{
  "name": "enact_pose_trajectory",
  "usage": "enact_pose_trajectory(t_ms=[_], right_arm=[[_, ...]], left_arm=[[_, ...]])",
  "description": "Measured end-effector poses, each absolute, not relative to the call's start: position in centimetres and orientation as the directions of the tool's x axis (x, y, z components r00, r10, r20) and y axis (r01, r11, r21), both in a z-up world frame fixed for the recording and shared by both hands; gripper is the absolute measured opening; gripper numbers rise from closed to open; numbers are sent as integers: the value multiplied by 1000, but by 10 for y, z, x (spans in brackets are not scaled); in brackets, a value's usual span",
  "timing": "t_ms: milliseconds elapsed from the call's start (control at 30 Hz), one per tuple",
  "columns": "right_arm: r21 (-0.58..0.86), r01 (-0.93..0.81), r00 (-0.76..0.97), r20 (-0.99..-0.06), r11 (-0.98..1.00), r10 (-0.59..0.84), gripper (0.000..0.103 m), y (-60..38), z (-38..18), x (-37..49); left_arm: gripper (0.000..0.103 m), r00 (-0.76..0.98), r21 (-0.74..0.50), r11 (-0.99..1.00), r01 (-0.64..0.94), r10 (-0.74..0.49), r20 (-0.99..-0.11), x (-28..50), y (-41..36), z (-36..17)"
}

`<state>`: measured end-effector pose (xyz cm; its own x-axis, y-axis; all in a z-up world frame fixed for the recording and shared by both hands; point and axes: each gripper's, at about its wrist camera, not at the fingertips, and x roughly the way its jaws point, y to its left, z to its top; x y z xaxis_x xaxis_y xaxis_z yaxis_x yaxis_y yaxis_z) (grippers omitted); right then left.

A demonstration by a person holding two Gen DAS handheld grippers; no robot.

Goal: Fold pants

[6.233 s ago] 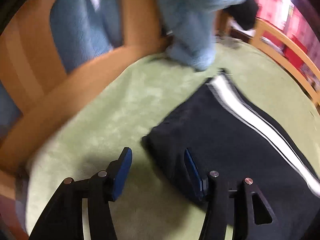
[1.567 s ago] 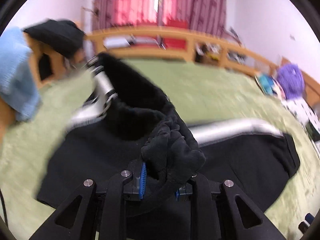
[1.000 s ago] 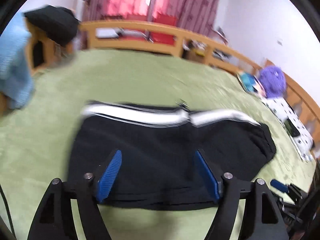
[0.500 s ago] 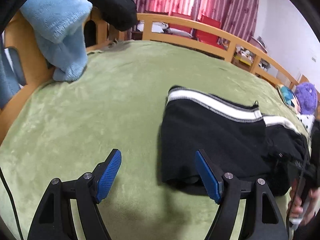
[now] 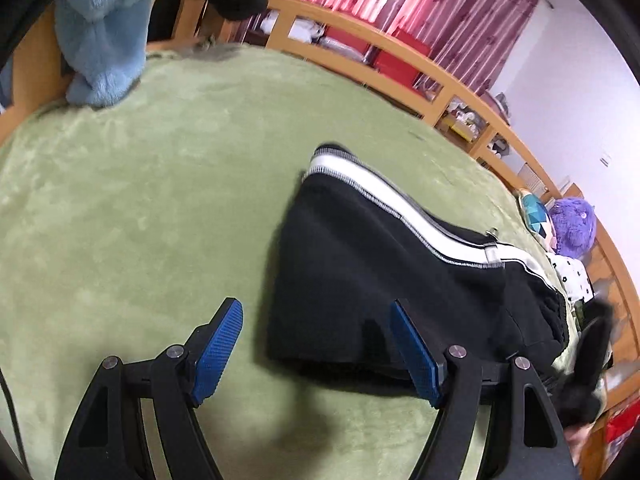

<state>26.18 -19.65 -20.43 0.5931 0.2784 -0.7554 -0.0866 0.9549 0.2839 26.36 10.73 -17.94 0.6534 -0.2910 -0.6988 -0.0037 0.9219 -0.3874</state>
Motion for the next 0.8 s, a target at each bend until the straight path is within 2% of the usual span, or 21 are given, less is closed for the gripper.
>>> enact_pose_trajectory(t_ms=[100, 133, 167, 233, 333, 433, 500, 533, 567, 633, 700, 800], right_arm=[[272, -129, 575, -763, 954, 295, 25, -198, -217, 263], [258, -134, 590, -755, 957, 286, 37, -199, -206, 260], [238, -131, 610, -746, 962, 267, 43, -200, -198, 256], [157, -127, 722, -662, 979, 200, 57, -202, -169, 247], [104, -179, 747, -633, 978, 204, 59, -198, -149, 260], [82, -184, 725, -662, 979, 192, 59, -196, -153, 301], [106, -167, 711, -675, 980, 194, 57, -202, -162, 323], [120, -157, 705, -681, 980, 196, 49, -201, -165, 334], [141, -157, 698, -685, 978, 210, 35, -204, -171, 342], [146, -164, 655, -723, 976, 218, 20, -202, -188, 368], [112, -146, 594, -784, 983, 178, 15, -198, -205, 386], [84, -146, 581, -799, 986, 154, 13, -193, -207, 393]], left_arm=[[74, 651, -388, 922, -8, -290, -702, 268, 102, -183], [74, 657, -367, 930, -8, -272, -703, 269, 100, -184], [74, 659, -342, 940, -12, -249, -710, 270, 97, -185], [74, 644, -309, 951, -25, -221, -732, 275, 93, -191], [77, 541, -213, 976, -46, -155, -826, 288, 83, -217], [77, 555, -231, 972, -41, -170, -815, 284, 84, -220], [77, 557, -254, 966, -44, -187, -809, 283, 88, -216], [77, 556, -264, 964, -42, -197, -808, 284, 89, -215], [77, 548, -265, 963, -37, -202, -812, 285, 89, -218], [77, 543, -265, 964, -28, -208, -814, 285, 89, -223], [77, 551, -278, 960, -25, -218, -806, 283, 91, -223], [77, 556, -326, 945, -27, -257, -790, 285, 96, -223]])
